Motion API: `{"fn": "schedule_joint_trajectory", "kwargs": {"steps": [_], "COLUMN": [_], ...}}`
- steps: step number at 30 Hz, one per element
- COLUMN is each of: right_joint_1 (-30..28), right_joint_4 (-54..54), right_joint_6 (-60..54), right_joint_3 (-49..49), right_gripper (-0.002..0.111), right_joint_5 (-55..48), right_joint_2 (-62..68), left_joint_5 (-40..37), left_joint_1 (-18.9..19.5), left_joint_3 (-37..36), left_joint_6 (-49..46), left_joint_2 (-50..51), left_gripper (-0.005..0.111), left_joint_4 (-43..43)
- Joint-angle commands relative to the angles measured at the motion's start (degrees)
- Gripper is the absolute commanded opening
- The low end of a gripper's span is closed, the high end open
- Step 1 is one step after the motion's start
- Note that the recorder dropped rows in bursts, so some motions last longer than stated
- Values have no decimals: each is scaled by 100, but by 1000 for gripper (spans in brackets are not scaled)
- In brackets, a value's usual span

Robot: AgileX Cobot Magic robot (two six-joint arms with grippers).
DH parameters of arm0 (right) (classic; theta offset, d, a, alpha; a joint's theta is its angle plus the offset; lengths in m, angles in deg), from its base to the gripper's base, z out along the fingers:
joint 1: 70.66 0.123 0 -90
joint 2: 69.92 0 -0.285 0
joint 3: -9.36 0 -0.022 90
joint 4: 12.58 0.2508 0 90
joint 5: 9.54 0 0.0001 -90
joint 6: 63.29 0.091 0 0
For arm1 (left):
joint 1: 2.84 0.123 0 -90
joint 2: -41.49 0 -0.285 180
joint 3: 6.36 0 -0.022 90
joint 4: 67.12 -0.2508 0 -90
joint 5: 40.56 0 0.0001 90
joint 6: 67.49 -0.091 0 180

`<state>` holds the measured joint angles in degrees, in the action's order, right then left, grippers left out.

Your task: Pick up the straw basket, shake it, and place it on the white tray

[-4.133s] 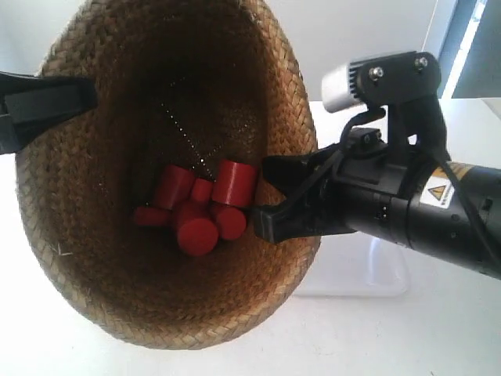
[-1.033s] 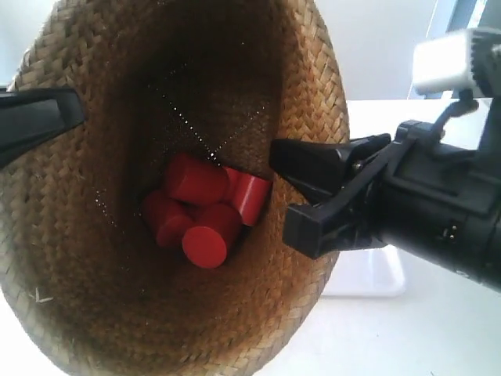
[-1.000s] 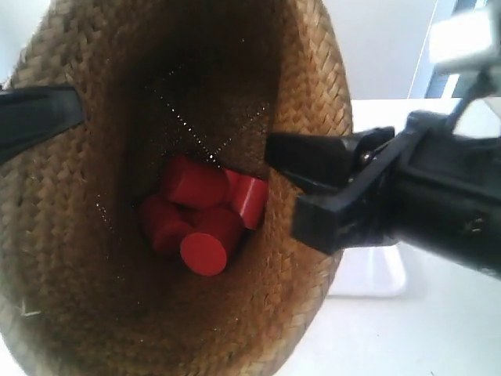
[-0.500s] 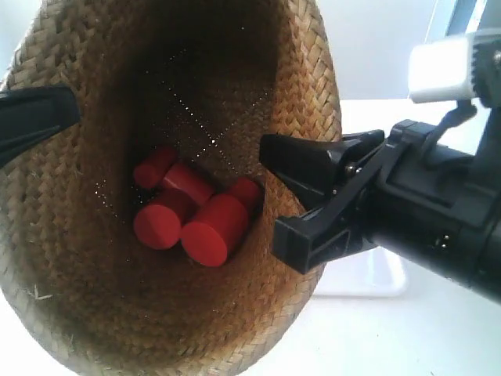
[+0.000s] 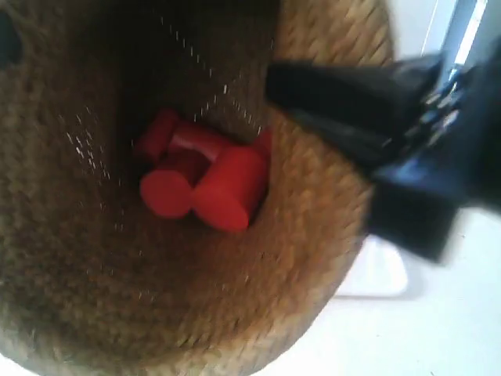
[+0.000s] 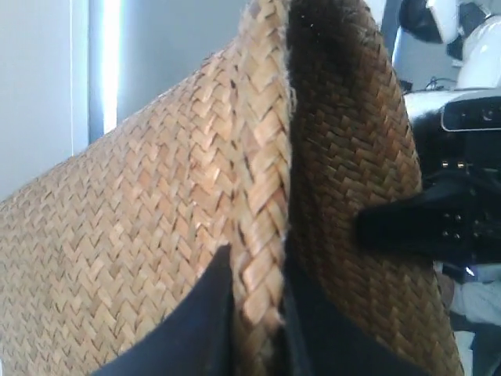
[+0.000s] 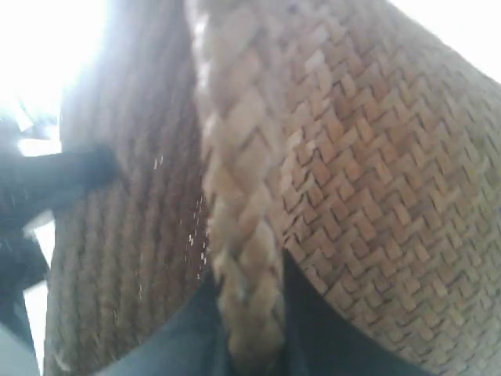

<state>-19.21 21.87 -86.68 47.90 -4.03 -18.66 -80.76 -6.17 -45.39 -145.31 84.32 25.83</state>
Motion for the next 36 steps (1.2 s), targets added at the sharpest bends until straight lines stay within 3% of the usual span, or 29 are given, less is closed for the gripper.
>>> {"fn": "schedule_joint_trajectory", "kwargs": {"steps": [1, 3, 5, 6, 8, 11, 25, 30, 33, 36], "right_joint_1": [-146, -487, -685, -685, -685, -696, -696, -263, -79, -397], "right_joint_4": [-52, 742, 1224, 1107, 604, 538, 572, 438, 188, 460], "right_joint_6": [-1016, -1271, -980, -892, -892, -1046, -1131, -635, -1116, -1138], "right_joint_3": [237, 539, 468, 367, 189, 147, 203, -510, -817, -191], "right_gripper": [0, 0, 0, 0, 0, 0, 0, 0, 0, 0], "right_joint_5": [766, 1322, 1276, 1043, 588, 608, 501, 45, -189, 487], "right_joint_2": [264, 1039, 1466, 1478, 1410, 1273, 1268, 339, -102, 476], "left_joint_5": [678, 981, 476, 20, -184, 308, 470, -940, -172, 819], "left_joint_1": [-85, -85, -85, -85, -85, -85, -85, -85, -85, -85], "left_joint_3": [-254, -522, -488, -387, -298, -273, -273, 307, 560, 4], "left_joint_6": [-179, -543, -516, -649, -793, -793, -793, -160, 59, 120], "left_joint_2": [119, 795, 1105, 1144, 1131, 1093, 1126, 624, 218, 707], "left_gripper": [0, 0, 0, 0, 0, 0, 0, 0, 0, 0], "left_joint_4": [-217, -159, -120, -132, -78, -51, -62, -87, -671, -707]}}
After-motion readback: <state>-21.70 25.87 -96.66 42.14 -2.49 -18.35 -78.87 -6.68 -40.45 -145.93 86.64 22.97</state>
